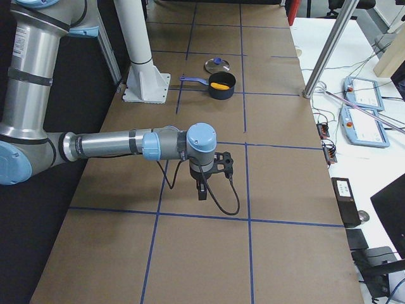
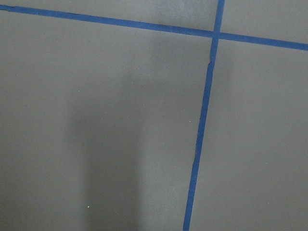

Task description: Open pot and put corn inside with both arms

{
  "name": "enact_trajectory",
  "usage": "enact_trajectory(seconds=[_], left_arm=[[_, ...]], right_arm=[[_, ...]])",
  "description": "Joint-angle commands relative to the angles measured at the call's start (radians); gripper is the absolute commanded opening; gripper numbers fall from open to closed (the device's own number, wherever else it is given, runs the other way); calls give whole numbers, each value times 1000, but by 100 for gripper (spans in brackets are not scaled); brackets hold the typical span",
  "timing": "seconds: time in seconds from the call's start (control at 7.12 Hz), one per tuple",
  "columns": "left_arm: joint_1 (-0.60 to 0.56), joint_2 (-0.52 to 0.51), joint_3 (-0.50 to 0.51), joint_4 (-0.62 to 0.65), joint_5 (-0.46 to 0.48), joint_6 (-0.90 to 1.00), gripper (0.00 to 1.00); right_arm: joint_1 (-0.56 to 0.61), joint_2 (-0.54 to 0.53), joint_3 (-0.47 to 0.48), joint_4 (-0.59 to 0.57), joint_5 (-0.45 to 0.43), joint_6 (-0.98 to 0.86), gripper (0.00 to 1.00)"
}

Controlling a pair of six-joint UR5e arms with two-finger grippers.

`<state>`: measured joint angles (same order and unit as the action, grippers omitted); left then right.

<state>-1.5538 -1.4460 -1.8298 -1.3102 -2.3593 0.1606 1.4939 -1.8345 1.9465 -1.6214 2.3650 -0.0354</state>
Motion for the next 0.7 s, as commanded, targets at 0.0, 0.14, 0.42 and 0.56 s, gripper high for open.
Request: enact_trajectory(seconds=[0.0,0.14,0.42,0.56], left_arm=[[-2,1,18,0,0,1,100],[-6,1,12,0,2,-1,100],[-6,1,17,2,2,0,100],[-6,1,17,2,2,1,100]], right_arm=[[2,-3,-12,0,3,0,100],[2,-5,-11,1,3,0,100],[2,-6,-11,5,0,0,100],[2,-6,-11,5,-1,0,100]])
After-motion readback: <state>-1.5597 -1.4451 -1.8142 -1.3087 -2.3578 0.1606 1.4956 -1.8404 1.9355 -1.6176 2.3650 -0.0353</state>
